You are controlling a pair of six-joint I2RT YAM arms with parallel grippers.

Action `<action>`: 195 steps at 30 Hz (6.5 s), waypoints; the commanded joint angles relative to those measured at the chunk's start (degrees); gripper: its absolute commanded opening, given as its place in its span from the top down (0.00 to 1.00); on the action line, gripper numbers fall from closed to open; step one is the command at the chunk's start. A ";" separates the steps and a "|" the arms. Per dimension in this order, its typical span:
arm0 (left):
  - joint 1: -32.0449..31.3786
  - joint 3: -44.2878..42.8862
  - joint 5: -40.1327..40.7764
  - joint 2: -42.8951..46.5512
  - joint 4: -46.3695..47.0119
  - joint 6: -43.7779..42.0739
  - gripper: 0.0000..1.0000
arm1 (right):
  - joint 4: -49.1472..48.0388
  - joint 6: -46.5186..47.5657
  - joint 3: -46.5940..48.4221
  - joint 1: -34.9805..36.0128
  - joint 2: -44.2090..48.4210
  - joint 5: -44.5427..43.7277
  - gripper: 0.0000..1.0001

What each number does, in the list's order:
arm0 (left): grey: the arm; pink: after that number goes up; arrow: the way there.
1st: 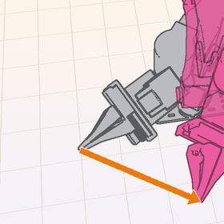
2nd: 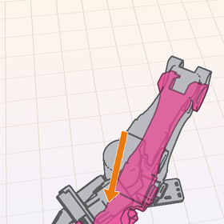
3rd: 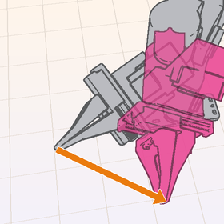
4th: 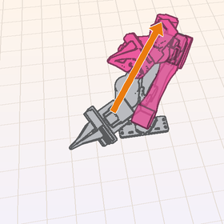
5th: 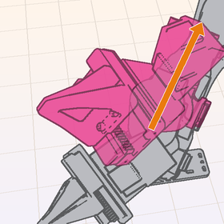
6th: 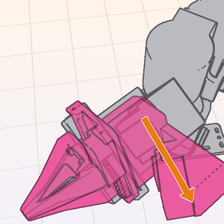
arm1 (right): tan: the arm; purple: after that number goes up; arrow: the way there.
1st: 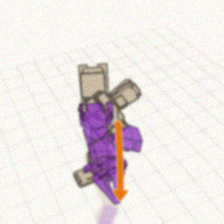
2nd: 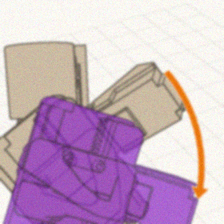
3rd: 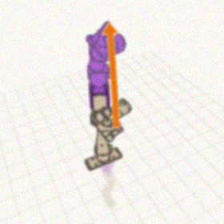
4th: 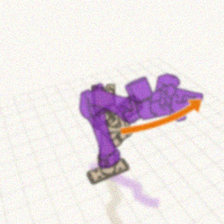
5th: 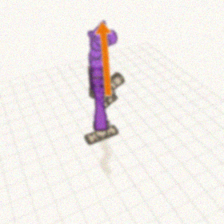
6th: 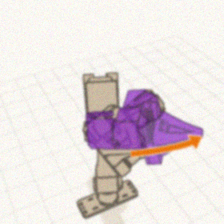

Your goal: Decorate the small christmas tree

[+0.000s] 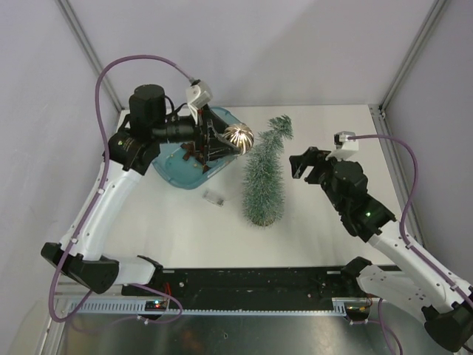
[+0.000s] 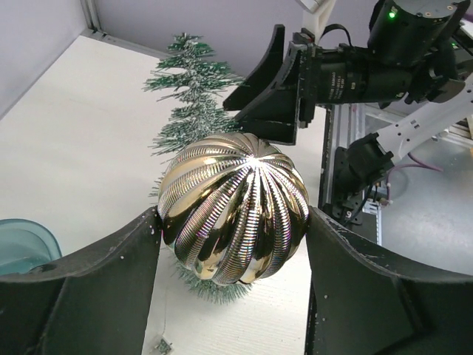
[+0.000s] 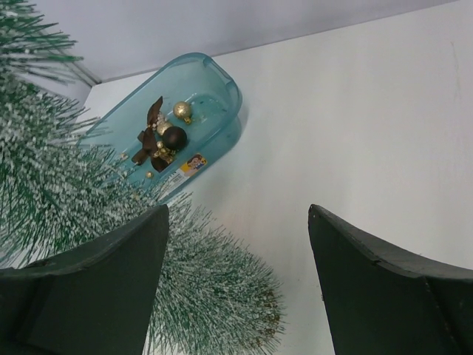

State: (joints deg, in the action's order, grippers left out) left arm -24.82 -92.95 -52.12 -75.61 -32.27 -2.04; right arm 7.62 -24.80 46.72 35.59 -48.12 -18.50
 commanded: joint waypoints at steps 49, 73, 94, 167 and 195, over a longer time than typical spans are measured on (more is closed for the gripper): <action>2.84 6.59 -5.24 5.56 7.49 -4.23 0.75 | -8.13 -0.47 -0.25 -3.18 0.26 3.92 0.19; -10.60 2.22 10.92 8.37 11.91 -25.35 0.85 | -0.62 0.53 4.58 -3.43 7.31 6.29 0.15; -10.59 -1.38 8.07 0.43 13.56 -22.21 0.86 | -13.90 -0.63 4.33 -3.77 -3.80 12.92 0.15; -9.60 9.46 7.94 5.40 23.52 -12.29 0.88 | -14.84 -1.66 2.11 -3.78 -2.02 11.81 0.19; -5.60 15.41 4.69 7.07 31.04 -3.93 0.85 | -14.38 -1.24 2.14 -3.78 -1.27 11.82 0.20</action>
State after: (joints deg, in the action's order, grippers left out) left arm -30.24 -78.30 -44.75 -69.10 -4.21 -8.34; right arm -5.02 -26.30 48.71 32.01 -50.52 -6.22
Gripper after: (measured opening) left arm 0.754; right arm 0.802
